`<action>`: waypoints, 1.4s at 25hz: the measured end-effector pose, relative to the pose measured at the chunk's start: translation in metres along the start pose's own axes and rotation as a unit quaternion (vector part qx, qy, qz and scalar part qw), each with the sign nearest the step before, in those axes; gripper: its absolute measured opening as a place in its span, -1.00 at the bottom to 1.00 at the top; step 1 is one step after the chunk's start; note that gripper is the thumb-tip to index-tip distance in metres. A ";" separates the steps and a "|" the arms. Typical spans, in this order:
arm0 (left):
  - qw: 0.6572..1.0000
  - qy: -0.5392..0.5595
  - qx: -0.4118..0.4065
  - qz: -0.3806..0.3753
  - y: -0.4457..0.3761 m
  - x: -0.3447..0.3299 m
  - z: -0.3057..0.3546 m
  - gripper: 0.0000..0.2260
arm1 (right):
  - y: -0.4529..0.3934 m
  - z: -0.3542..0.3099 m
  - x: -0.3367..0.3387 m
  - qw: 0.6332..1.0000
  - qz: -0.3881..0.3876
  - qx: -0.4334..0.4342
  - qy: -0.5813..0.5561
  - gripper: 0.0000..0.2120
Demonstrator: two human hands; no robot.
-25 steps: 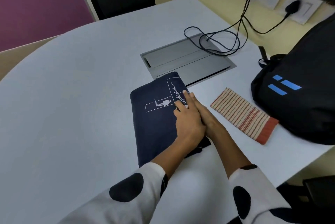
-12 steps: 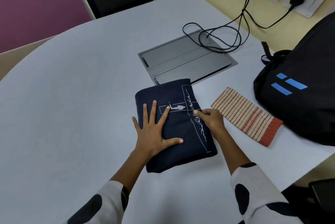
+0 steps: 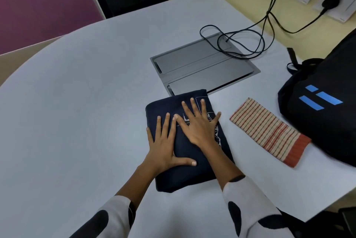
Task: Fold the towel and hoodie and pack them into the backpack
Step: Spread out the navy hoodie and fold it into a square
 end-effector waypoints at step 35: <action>0.995 0.054 0.078 -0.044 0.028 0.009 -0.012 0.11 | 0.063 0.066 0.029 0.794 -0.169 -0.334 -0.479 -0.07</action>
Point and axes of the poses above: each hand's wrist, its own y-axis away from the middle knuckle, its own x-axis out of the back of the hand, z = x × y, the point moved 4 cm from there along -y, towards the middle knuckle, and after that the axes turned 10 degrees about z, right-handed, at the moved point
